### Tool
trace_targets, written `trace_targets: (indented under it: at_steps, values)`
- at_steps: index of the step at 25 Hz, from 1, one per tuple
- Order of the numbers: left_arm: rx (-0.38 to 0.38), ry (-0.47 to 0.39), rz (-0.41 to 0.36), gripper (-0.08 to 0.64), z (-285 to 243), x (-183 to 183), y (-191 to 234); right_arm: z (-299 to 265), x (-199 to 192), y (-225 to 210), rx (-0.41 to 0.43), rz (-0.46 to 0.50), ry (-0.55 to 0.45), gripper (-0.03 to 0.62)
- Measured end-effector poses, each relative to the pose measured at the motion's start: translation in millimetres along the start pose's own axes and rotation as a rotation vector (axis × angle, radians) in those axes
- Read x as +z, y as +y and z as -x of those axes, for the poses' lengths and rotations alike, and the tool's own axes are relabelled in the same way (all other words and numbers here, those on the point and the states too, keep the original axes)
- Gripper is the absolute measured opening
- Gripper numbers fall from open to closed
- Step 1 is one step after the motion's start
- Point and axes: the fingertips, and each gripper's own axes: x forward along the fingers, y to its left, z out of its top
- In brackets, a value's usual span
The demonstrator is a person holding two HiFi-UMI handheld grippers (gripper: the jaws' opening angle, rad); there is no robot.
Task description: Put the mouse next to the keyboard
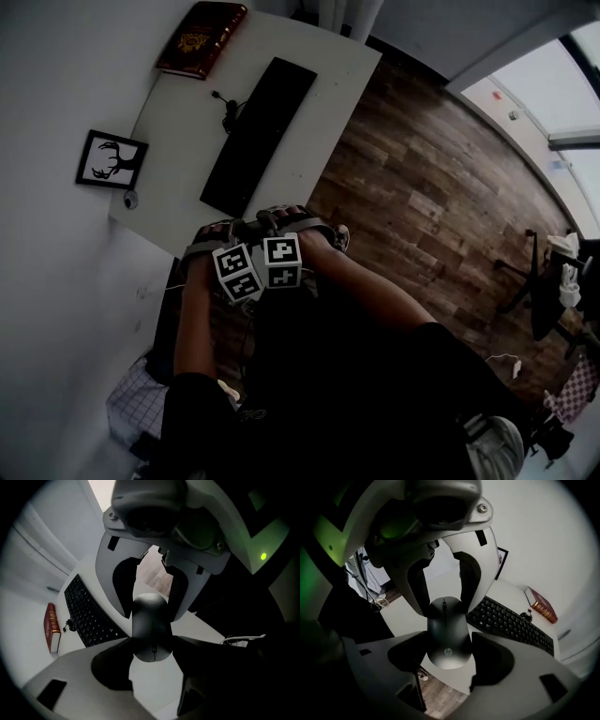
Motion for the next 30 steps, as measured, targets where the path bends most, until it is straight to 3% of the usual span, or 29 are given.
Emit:
trace_targets:
  at_steps: [5, 15, 25, 30]
  values:
    - [0.026, 0.0, 0.06, 0.264, 8, 29, 3, 21, -21, -4, 0.004, 0.055, -0.022, 0.307]
    - [0.046, 0.018, 0.054, 0.264, 4, 57, 37, 29, -48, -39, -0.017, 0.064, -0.034, 0.307]
    - [0.056, -0.033, 0.088, 0.264, -18, 76, 124, 20, -76, -125, -0.011, 0.105, 0.005, 0.307]
    - [0.022, -0.057, 0.072, 0.264, -27, 96, 176, 21, -100, -176, 0.006, 0.078, 0.045, 0.307]
